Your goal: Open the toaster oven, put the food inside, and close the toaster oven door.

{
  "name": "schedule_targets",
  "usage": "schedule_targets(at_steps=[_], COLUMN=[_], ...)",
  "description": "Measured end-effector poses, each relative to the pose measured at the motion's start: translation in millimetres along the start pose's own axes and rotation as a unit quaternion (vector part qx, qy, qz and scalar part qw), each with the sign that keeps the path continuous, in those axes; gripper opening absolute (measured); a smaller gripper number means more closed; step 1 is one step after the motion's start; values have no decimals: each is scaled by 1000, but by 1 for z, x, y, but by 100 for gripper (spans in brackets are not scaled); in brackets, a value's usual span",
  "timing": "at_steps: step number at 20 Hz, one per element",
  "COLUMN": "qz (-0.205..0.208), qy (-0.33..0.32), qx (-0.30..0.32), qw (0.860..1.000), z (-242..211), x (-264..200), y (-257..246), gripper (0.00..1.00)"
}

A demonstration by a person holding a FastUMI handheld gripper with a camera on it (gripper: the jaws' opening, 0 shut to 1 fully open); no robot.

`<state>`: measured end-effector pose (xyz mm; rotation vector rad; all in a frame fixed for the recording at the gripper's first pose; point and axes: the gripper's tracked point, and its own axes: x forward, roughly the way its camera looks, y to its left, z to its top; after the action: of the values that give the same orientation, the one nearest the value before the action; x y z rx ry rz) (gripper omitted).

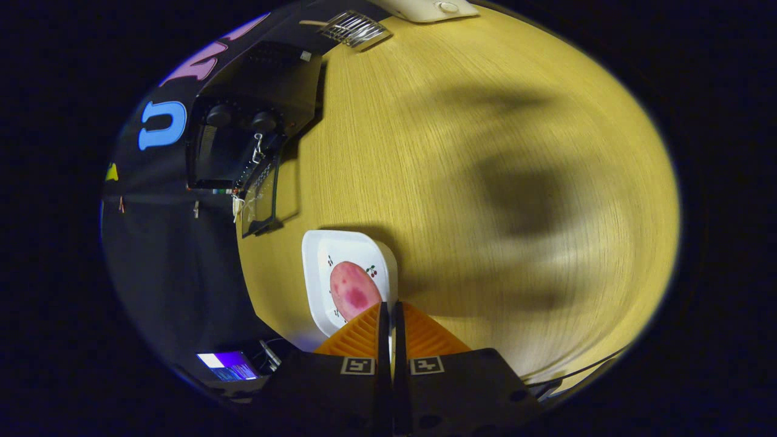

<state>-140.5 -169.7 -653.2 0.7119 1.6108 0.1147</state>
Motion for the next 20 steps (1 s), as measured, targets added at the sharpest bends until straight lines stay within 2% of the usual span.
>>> schedule_targets(at_steps=[5, 11, 15, 20], qz=[61, 120, 126, 105], qy=[-64, -142, -179, -228], qx=[76, 161, 216, 269], qw=[993, 969, 951, 930], z=[-9, -5, 14, 51], x=[-18, -17, 13, 59], y=[40, 128, 178, 224], gripper=[7, 7, 7, 7])
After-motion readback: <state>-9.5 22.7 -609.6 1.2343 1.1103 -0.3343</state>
